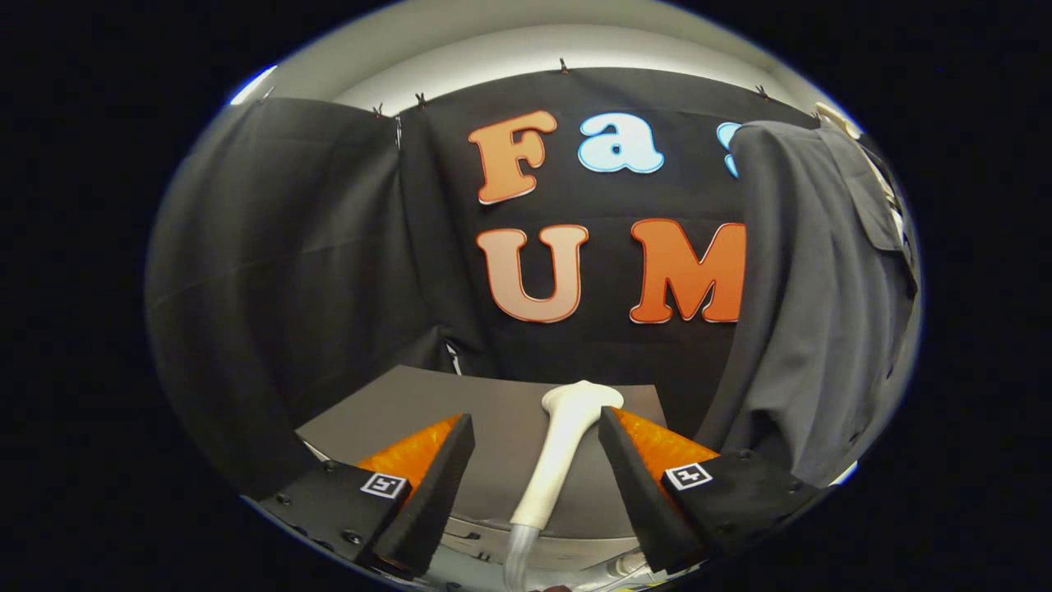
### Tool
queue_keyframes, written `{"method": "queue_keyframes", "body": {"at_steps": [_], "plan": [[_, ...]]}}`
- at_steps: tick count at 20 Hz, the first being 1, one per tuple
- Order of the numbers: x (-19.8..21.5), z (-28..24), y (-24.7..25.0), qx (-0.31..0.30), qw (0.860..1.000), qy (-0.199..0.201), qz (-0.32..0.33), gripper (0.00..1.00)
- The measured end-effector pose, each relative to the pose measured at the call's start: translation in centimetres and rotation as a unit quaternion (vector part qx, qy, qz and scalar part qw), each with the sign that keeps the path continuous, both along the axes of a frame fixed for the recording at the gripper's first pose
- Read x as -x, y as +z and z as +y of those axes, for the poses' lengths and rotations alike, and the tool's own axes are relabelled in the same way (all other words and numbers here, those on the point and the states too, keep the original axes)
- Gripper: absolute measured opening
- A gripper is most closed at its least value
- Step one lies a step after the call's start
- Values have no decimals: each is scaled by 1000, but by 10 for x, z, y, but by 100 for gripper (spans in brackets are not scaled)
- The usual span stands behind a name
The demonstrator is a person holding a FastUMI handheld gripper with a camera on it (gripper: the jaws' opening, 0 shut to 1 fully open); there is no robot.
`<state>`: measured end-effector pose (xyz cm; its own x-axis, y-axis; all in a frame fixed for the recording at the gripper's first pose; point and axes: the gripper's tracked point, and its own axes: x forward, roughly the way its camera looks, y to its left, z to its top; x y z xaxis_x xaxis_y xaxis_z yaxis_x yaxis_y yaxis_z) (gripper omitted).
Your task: Iron the clothes twice with a garment steamer, once on the left side and once on the right side.
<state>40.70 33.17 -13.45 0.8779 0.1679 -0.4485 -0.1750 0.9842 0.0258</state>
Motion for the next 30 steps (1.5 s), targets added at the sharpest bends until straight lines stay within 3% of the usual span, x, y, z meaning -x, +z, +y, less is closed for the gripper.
{"method": "queue_keyframes", "body": {"at_steps": [6,9,17,21,26,30], "plan": [[-49,-9,-99,-4,992,-52,114,99],[-64,-22,-116,9,989,-75,128,99],[-84,-24,-149,33,983,-83,160,97],[-81,-23,-151,26,985,-81,148,83],[-75,-12,-144,-52,985,-56,155,43],[-58,-19,-123,-30,994,-18,102,40]]}}
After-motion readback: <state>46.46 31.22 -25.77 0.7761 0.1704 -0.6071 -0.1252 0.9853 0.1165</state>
